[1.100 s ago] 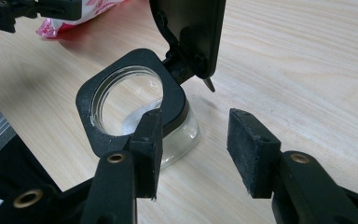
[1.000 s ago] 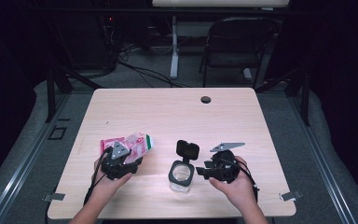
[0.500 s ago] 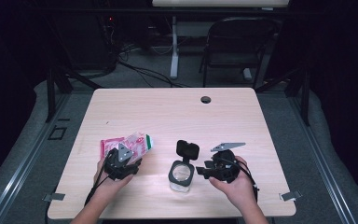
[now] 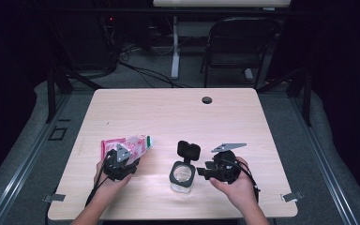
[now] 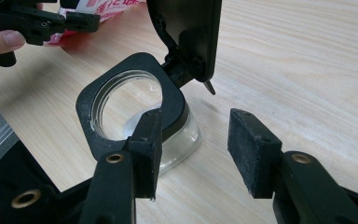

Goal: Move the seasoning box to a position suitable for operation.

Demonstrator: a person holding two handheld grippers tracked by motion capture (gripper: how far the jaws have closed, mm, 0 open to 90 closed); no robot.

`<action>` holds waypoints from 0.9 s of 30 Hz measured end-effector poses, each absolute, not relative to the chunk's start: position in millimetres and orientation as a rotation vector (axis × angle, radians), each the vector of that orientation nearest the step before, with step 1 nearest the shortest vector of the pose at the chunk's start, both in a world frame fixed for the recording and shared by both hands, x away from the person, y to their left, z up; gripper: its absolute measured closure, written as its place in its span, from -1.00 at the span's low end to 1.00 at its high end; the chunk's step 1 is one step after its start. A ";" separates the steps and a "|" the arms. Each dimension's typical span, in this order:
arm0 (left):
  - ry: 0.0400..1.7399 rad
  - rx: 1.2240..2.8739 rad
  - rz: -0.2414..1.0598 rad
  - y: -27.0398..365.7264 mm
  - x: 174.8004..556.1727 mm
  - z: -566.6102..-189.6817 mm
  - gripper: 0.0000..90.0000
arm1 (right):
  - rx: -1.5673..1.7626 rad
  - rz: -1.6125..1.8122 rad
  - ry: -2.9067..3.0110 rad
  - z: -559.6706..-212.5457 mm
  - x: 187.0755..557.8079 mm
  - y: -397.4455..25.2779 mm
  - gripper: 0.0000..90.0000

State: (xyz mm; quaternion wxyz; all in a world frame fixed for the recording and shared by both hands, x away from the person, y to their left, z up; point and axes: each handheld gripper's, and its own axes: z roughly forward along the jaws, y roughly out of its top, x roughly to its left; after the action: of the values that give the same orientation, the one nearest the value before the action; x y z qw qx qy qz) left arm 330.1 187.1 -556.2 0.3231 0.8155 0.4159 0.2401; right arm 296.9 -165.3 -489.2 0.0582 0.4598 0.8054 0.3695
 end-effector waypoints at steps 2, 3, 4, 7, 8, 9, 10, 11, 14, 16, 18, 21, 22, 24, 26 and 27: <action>1.094 2.135 0.622 187.8 330.2 -557.0 0.31 | 1.399 1.129 2.436 -489.3 296.9 -165.3 0.22; 1.095 2.131 0.620 188.3 330.4 -557.1 0.34 | 1.396 1.125 2.437 -489.1 297.0 -165.7 0.22; 1.099 2.125 0.610 188.9 330.7 -557.2 0.38 | 1.397 1.128 2.436 -489.1 297.0 -165.9 0.22; 1.111 2.116 0.587 191.3 331.7 -557.7 0.47 | 1.401 1.134 2.433 -489.0 296.9 -166.1 0.22; 1.115 2.111 0.581 192.1 332.1 -557.9 0.51 | 1.401 1.133 2.433 -489.1 296.8 -166.2 0.22; 1.121 2.105 0.571 193.1 332.5 -557.9 0.52 | 1.401 1.134 2.433 -489.2 296.8 -166.2 0.22; 1.130 2.097 0.561 193.9 332.7 -557.8 0.54 | 1.401 1.146 2.428 -489.9 296.8 -166.0 0.22; 1.136 2.093 0.554 194.8 333.0 -557.6 0.56 | 1.403 1.146 2.427 -490.2 296.8 -166.0 0.22; 1.147 2.080 0.540 197.1 333.9 -557.4 0.64 | 1.404 1.142 2.435 -490.3 297.0 -166.4 0.22; 1.152 2.075 0.532 198.5 334.6 -557.6 0.68 | 1.404 1.146 2.430 -490.6 297.1 -166.0 0.22; 1.161 2.067 0.520 200.0 335.1 -557.6 0.72 | 1.401 1.144 2.433 -490.6 297.3 -165.8 0.22; 1.168 2.054 0.514 201.7 335.8 -558.2 0.77 | 1.404 1.142 2.436 -490.8 297.1 -165.2 0.22; 1.172 2.053 0.510 202.2 336.0 -558.2 0.80 | 1.410 1.145 2.433 -491.2 297.1 -164.7 0.23; 1.175 2.052 0.506 203.5 336.6 -558.2 0.81 | 1.412 1.147 2.439 -491.3 297.3 -164.8 0.24; 1.180 2.047 0.501 203.9 336.9 -558.4 0.83 | 1.409 1.145 2.445 -491.0 297.2 -164.7 0.24; 1.183 2.044 0.496 204.1 337.1 -558.5 0.84 | 1.409 1.146 2.444 -491.0 297.0 -164.4 0.24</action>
State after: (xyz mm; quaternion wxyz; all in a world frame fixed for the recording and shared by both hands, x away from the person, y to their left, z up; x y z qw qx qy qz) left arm 337.1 204.1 -558.5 0.3564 0.7914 0.4580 0.1922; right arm 297.0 -164.4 -491.0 0.0483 0.4623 0.8017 0.3758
